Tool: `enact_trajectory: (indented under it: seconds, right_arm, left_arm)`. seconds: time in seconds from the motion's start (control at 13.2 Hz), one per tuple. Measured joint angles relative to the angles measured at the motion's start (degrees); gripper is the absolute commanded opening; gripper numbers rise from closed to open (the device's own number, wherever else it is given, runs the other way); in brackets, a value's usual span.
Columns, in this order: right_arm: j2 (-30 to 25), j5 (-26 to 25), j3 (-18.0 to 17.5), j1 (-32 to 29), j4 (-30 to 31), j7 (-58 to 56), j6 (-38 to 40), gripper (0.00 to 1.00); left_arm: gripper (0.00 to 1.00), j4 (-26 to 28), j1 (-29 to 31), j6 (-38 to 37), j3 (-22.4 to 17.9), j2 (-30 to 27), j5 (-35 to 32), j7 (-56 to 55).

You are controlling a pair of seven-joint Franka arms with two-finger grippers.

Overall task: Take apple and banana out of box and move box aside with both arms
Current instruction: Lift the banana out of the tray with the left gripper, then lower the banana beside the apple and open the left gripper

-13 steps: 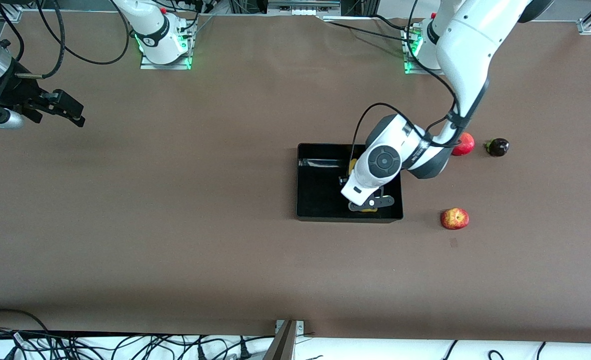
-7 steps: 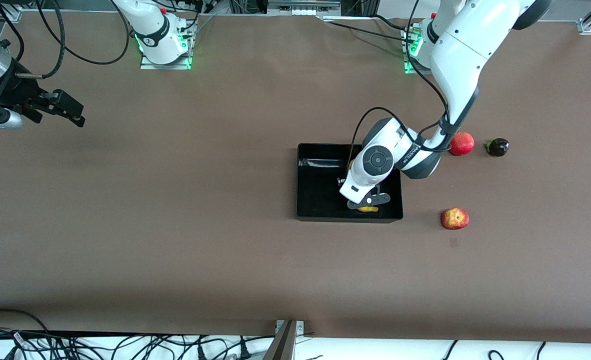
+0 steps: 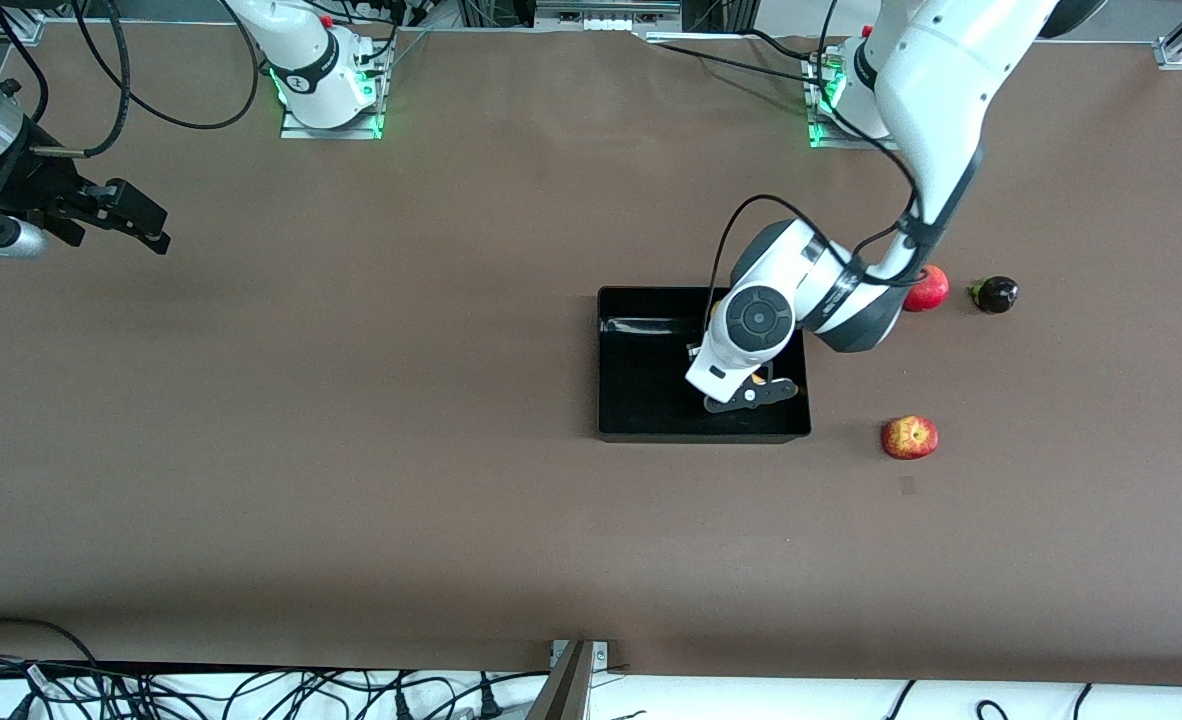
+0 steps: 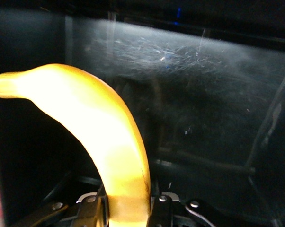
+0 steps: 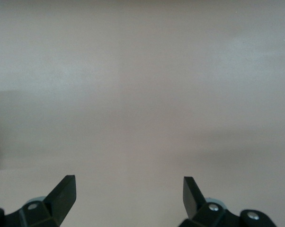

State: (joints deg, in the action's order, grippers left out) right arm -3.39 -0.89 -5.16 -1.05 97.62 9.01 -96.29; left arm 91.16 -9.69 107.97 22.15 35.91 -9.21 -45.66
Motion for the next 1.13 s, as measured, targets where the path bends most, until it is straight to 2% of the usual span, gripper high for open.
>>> enact_trajectory:
  seconds: [0.23,0.38,0.53,0.68,0.83,0.98,1.13]
  right_arm:
    - [0.0,0.0,0.0,0.0,0.0,0.0,0.0,1.00]
    - [0.0,0.0,0.0,0.0,0.0,0.0,0.0,1.00]
    - [0.0,0.0,0.0,0.0,0.0,0.0,0.0,1.00]
    - [0.0,0.0,0.0,0.0,0.0,0.0,0.0,1.00]
    - [0.0,0.0,0.0,0.0,0.0,0.0,0.0,1.00]
    - [0.0,0.0,0.0,0.0,0.0,0.0,0.0,1.00]
    - [0.0,0.0,0.0,0.0,0.0,0.0,0.0,1.00]
  left_arm:
    - [0.00,-7.7,4.1,-13.7,-0.1,-2.4,1.6,9.3]
    - [0.00,-10.1,8.9,-18.0,-0.5,-2.7,1.6,18.9]
    - [0.00,-10.2,15.1,-19.1,-1.1,-2.5,-0.8,30.3]
    - [0.00,-10.2,21.8,-17.6,-1.6,-1.7,-4.4,41.0]
    - [0.00,-10.1,26.6,-11.7,-2.7,0.1,-5.8,48.5]
    - [0.00,-9.9,27.9,-5.0,-5.4,2.6,-6.2,53.0]
    - [0.00,-9.1,28.3,1.3,-6.3,5.7,-6.7,54.0]
